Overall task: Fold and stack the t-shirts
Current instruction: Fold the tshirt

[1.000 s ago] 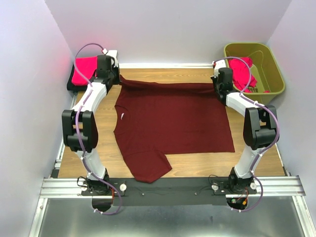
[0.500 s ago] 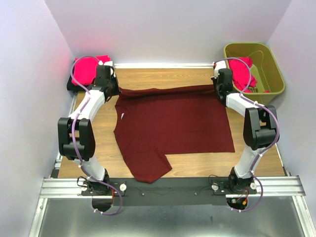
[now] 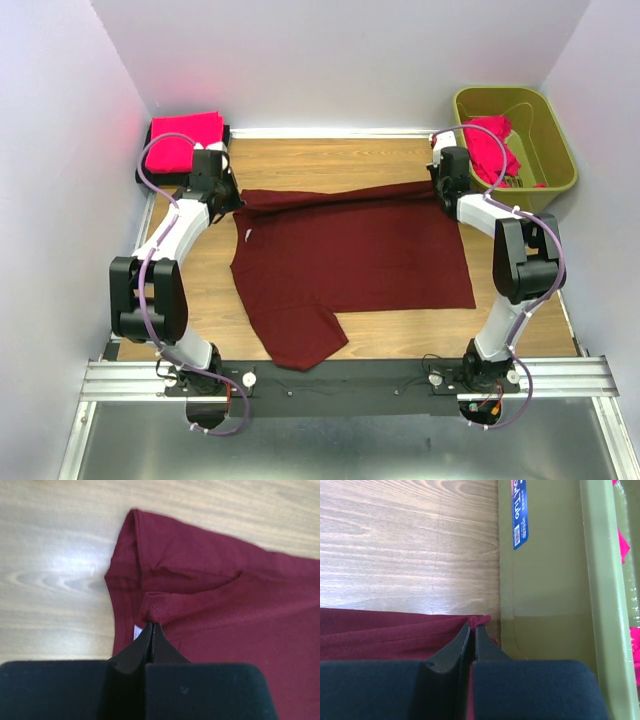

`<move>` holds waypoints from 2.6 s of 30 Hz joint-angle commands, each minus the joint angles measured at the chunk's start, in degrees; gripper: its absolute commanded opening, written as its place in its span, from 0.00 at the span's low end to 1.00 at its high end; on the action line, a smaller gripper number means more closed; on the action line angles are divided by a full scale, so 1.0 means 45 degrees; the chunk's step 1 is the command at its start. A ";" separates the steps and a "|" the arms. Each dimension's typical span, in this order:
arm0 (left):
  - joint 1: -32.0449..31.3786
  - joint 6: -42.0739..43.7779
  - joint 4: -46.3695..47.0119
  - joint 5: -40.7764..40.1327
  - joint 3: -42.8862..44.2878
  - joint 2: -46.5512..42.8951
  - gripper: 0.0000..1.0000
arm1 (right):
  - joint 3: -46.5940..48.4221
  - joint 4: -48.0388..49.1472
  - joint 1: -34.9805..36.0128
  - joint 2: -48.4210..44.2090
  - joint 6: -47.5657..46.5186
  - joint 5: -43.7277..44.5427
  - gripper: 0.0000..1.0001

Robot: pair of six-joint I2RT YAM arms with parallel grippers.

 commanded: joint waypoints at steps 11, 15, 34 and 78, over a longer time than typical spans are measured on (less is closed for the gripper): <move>-0.0329 -0.0937 0.0545 0.0732 -0.2354 -0.0502 0.00 | -0.0886 0.0542 -0.0111 0.0011 0.0477 0.0311 0.24; -0.0329 -0.1132 0.0565 0.0655 -0.2824 -0.0774 0.08 | -0.1257 0.0504 -0.0111 -0.0456 0.0731 0.0097 0.36; -0.0329 -0.0820 0.0604 -0.0810 -0.0463 -0.0251 0.66 | -0.0712 -0.1156 0.0319 -0.2941 0.4441 -0.5371 0.65; 0.1507 -0.0136 -0.0256 -0.4580 -0.0090 0.3368 0.41 | -0.0359 -0.4731 0.0397 -0.1045 0.8485 -0.2229 0.61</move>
